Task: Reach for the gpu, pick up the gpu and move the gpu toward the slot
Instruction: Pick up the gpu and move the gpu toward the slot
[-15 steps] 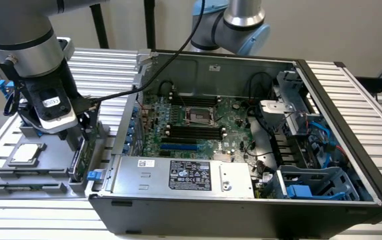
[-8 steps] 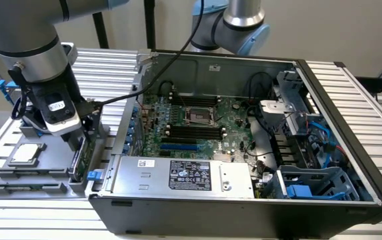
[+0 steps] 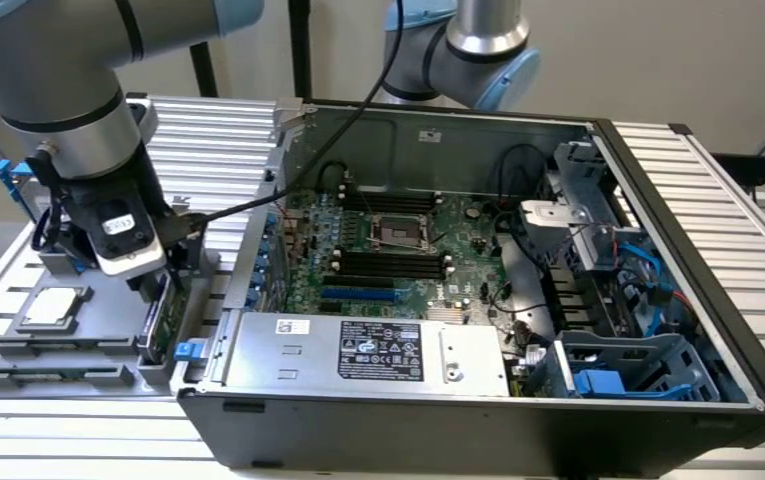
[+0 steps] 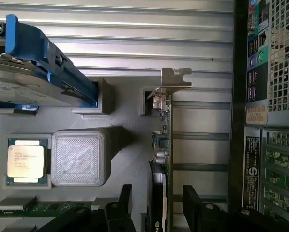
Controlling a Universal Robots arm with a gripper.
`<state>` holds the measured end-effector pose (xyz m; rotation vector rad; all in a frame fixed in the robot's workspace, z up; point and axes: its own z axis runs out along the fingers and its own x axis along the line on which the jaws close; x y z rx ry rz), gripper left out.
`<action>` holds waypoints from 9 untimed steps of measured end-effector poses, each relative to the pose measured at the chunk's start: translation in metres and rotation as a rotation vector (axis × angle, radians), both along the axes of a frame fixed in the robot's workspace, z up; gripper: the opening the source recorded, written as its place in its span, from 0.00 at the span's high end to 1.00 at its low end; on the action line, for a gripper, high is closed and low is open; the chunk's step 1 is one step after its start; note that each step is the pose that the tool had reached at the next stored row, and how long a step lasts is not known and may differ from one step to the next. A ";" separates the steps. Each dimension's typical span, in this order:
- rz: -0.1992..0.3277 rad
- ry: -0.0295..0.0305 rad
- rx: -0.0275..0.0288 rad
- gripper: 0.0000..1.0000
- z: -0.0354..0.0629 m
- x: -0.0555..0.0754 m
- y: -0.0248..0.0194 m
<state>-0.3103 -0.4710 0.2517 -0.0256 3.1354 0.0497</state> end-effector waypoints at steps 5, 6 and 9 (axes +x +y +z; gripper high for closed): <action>0.000 0.0002 -0.0030 0.46 -0.0086 0.000 0.0000; 0.000 0.0015 -0.0037 0.46 -0.0098 0.000 0.0000; -0.001 0.0100 -0.0052 0.48 -0.0107 0.000 0.0001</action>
